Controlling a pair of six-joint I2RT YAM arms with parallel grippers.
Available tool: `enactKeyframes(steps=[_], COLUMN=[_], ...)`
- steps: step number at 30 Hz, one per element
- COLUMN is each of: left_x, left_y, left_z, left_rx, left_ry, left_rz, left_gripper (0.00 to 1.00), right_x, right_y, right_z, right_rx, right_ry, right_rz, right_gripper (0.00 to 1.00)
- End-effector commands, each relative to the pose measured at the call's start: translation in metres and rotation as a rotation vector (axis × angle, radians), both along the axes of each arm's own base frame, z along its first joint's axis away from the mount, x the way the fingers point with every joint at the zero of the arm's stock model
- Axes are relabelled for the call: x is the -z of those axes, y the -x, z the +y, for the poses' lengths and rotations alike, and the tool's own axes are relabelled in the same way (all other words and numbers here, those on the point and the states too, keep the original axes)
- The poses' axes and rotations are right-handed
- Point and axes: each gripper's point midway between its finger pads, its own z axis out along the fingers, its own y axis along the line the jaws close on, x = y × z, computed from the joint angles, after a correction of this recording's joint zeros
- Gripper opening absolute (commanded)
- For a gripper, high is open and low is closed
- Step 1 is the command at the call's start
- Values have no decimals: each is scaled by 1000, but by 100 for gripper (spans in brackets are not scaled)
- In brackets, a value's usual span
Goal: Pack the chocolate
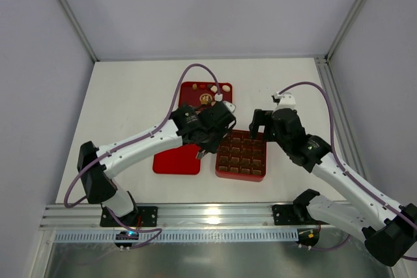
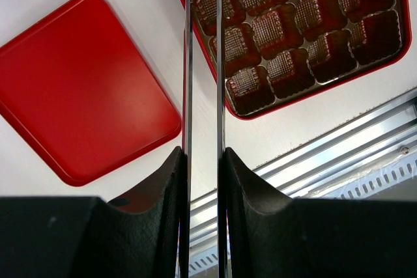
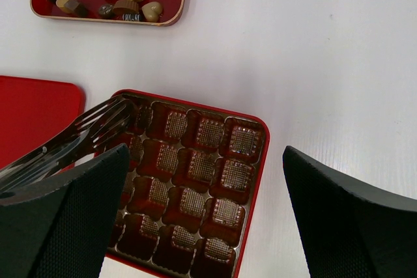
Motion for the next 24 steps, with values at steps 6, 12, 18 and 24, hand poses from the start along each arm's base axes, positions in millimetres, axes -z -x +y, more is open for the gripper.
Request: enactKeyframes(steps=[6, 12, 18, 24], left_x=[-2, -1, -1, 0], left_y=[-3, -3, -4, -3], left_z=[-9, -7, -8, -7], left_rx=[-8, -13, -11, -11], left_ry=[13, 5, 2, -2], left_rz=[-28, -29, -32, -28], left_gripper=[22, 26, 30, 32], right_x=[-14, -12, -13, -11], right_y=[-3, -4, -4, -4], right_z=[-5, -2, -3, -3], right_rx=[27, 17, 20, 21], right_ry=[-22, -27, -25, -23], right_rz=[-48, -43, -45, -43], right_gripper=[100, 100, 100, 100])
